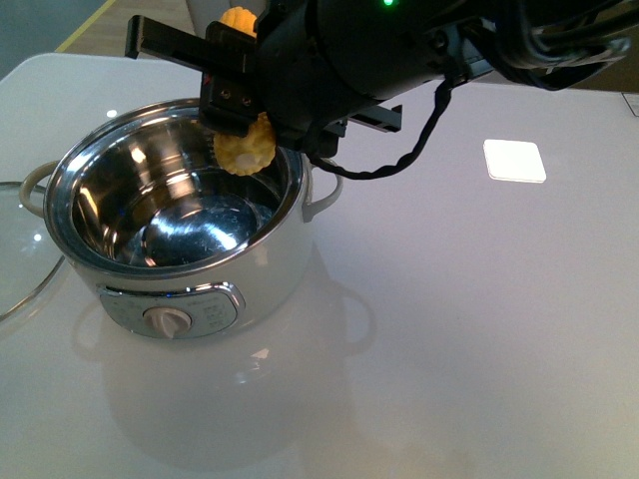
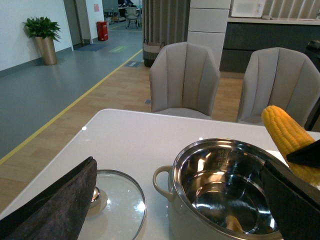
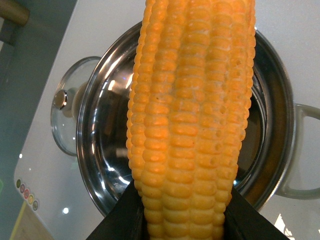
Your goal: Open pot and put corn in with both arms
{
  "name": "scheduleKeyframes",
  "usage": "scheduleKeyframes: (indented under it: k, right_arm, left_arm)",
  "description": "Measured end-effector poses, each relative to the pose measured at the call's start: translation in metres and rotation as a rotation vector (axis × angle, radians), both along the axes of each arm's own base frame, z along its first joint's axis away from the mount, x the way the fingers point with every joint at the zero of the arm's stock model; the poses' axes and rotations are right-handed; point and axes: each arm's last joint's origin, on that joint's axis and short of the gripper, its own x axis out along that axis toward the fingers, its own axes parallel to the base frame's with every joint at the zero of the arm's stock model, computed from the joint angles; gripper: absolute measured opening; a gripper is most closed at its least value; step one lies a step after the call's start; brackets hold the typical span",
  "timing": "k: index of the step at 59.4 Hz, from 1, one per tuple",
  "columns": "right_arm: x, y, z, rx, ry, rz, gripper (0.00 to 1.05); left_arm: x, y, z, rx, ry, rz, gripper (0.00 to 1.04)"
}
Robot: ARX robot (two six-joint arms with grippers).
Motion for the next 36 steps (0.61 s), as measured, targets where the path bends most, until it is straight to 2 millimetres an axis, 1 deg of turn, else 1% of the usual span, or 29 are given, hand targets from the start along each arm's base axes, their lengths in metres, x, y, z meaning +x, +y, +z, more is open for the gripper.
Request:
scheduleKeyframes:
  k: [8,23,30,36]
  right_arm:
    - [0.004,0.014,-0.005,-0.004,0.013,0.016,0.23]
    - [0.011,0.033,-0.009,0.002,0.033,0.024,0.23]
    - [0.011,0.040,-0.017,-0.004,0.066,0.028,0.23]
    - [0.011,0.043,-0.026,-0.018,0.089,0.029,0.23]
  left_arm:
    - [0.000,0.000,0.000,0.000,0.000,0.000,0.98]
    - [0.000,0.000,0.000,0.000,0.000,0.000,0.98]
    - [0.000,0.000,0.000,0.000,0.000,0.000,0.98]
    - [0.000,0.000,0.000,0.000,0.000,0.000,0.98]
